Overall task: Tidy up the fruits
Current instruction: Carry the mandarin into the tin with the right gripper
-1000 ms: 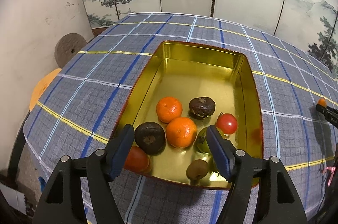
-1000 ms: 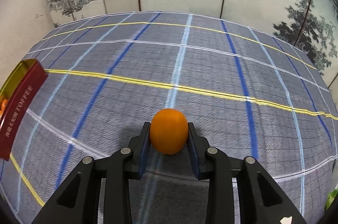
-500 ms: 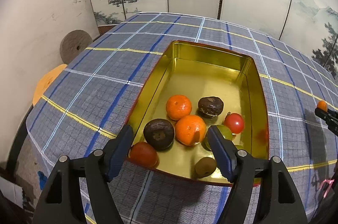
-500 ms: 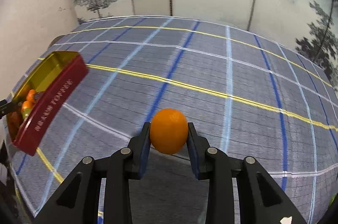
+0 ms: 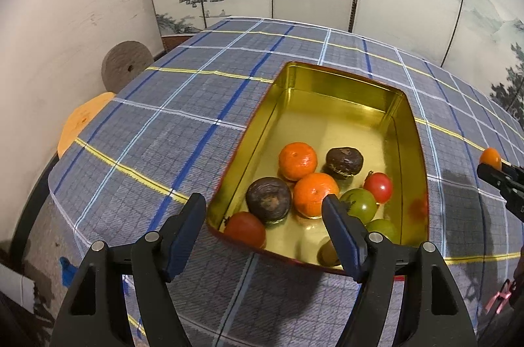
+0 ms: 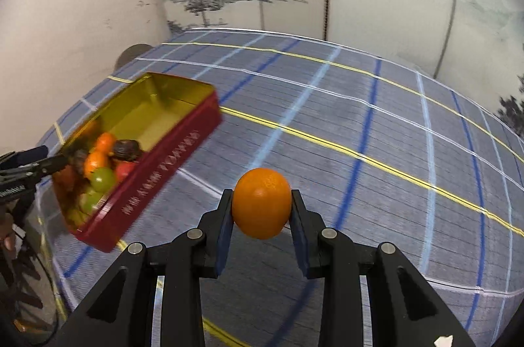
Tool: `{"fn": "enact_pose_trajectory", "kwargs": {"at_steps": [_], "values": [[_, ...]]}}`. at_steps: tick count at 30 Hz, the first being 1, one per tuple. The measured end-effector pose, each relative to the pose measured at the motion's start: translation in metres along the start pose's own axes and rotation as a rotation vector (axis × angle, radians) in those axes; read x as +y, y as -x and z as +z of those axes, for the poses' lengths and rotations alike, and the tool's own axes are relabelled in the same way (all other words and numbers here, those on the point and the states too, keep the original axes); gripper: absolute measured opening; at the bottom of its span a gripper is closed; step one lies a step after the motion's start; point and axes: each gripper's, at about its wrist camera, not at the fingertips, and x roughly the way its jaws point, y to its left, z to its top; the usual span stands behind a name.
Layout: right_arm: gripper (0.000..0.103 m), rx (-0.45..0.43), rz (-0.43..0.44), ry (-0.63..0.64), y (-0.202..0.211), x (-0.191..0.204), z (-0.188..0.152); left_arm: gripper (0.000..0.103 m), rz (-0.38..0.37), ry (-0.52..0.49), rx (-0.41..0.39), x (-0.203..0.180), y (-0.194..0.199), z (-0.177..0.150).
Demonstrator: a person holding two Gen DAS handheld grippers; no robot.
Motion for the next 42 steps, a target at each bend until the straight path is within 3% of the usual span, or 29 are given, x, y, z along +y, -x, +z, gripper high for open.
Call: {"fn": "enact_pose_trajectory", "kwargs": {"at_steps": [11,20,42], "values": [[0.03,-0.011,0.142,0.094,-0.011,0.073,0.023,0.074,0.013,0.037,0.003,0.022,0.005,-0.007],[0.03,0.015,0.2,0.17,-0.03,0.124,0.026,0.074,0.024,0.06,0.015,0.039,0.006,-0.014],[0.032,0.075,0.159,0.141,-0.073,0.149,0.028,0.074,0.048,0.037,0.021,0.048,0.007,-0.023]]}}
